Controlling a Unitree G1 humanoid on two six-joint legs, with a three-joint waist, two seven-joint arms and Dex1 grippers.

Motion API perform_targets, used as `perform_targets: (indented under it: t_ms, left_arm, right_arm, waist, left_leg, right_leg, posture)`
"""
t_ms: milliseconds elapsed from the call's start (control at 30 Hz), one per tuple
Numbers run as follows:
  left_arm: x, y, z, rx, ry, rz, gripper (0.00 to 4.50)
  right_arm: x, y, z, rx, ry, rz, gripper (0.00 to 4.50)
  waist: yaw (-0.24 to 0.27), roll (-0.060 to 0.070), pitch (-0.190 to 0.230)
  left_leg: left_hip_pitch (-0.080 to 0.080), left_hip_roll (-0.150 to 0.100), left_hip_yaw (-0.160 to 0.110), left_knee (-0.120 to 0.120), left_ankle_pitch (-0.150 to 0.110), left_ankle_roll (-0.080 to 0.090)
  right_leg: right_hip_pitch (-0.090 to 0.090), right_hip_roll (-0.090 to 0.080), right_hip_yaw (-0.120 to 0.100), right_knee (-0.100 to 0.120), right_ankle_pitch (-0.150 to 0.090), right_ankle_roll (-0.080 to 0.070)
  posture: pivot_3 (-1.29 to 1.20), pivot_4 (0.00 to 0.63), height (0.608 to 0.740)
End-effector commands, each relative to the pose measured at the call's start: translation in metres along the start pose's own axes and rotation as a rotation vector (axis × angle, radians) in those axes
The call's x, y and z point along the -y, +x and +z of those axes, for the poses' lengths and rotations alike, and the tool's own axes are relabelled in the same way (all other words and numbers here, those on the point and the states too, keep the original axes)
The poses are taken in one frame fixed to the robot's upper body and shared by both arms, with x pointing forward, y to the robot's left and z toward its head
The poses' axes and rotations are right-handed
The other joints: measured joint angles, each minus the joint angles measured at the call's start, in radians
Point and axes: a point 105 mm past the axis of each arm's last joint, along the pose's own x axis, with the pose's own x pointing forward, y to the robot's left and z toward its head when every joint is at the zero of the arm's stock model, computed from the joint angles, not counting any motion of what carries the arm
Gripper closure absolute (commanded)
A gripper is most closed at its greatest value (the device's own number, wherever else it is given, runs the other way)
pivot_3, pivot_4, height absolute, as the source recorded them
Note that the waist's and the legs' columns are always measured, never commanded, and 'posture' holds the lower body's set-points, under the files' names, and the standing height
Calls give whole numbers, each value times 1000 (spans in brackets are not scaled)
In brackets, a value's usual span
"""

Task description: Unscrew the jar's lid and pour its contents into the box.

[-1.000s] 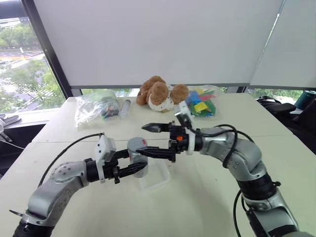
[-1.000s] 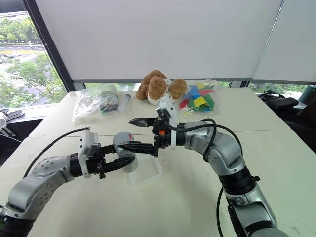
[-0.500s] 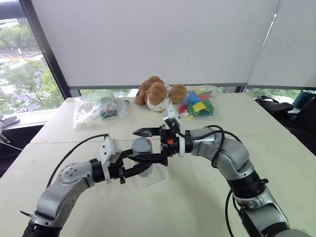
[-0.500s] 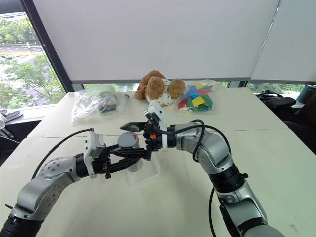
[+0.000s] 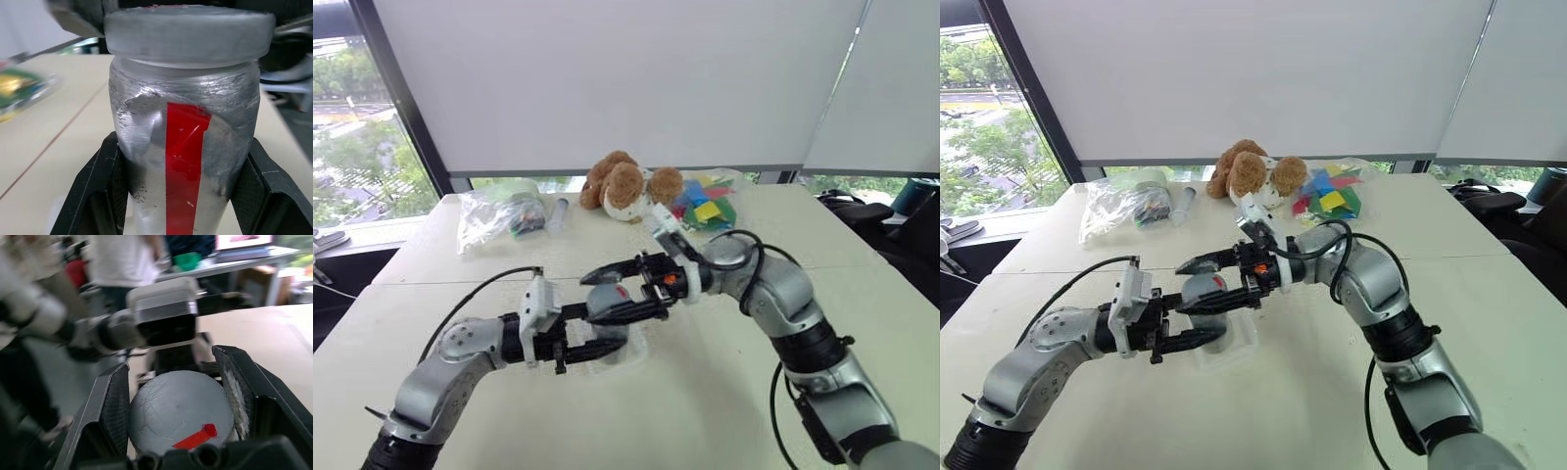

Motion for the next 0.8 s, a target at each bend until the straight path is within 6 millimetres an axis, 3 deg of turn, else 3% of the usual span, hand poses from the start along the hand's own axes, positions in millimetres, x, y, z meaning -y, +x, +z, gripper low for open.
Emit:
perform_targets:
  t_ms: [33,200,267,367,600,800]
  left_arm:
    - [11,3,18,67,39,-127,2422]
    - [13,12,26,109,45,-158,2422]
    - [10,11,26,113,45,-132,2422]
    - [5,5,25,114,24,-65,2422]
    - [-18,-18,7,61,-10,187,2422]
    - [-27,-17,0,46,-9,267,2422]
  right_arm:
    - [-9,-9,12,-16,-45,137,2183]
    - [-1,-9,18,-11,-68,123,2183]
    - [3,-10,21,25,-77,89,1160]
    - [8,-18,26,81,-112,-1,9]
    - [15,-39,25,148,-121,-214,9]
    - [17,-24,6,106,-68,-295,9]
  waist:
    - [-3,0,0]
    - [-2,0,0]
    - [-1,0,0]
    - [1,0,0]
    - [1,0,0]
    - [1,0,0]
  left_leg:
    - [0,0,0,0,0,0]
    - [0,1,0,0,0,0]
    - [0,0,0,0,0,0]
    - [0,0,0,0,0,0]
    - [0,0,-1,0,0,0]
    - [0,0,0,0,0,-1]
  right_leg:
    - [0,0,0,0,0,0]
    - [0,0,0,1,0,0]
    - [0,0,0,1,0,0]
    - [-1,0,0,1,0,0]
    - [-1,0,1,1,0,0]
    - [-1,0,1,1,0,0]
  posture:
    - [0,150,740]
    - [0,150,740]
    - [0,150,740]
    - [0,150,740]
    - [0,150,740]
    - [0,150,740]
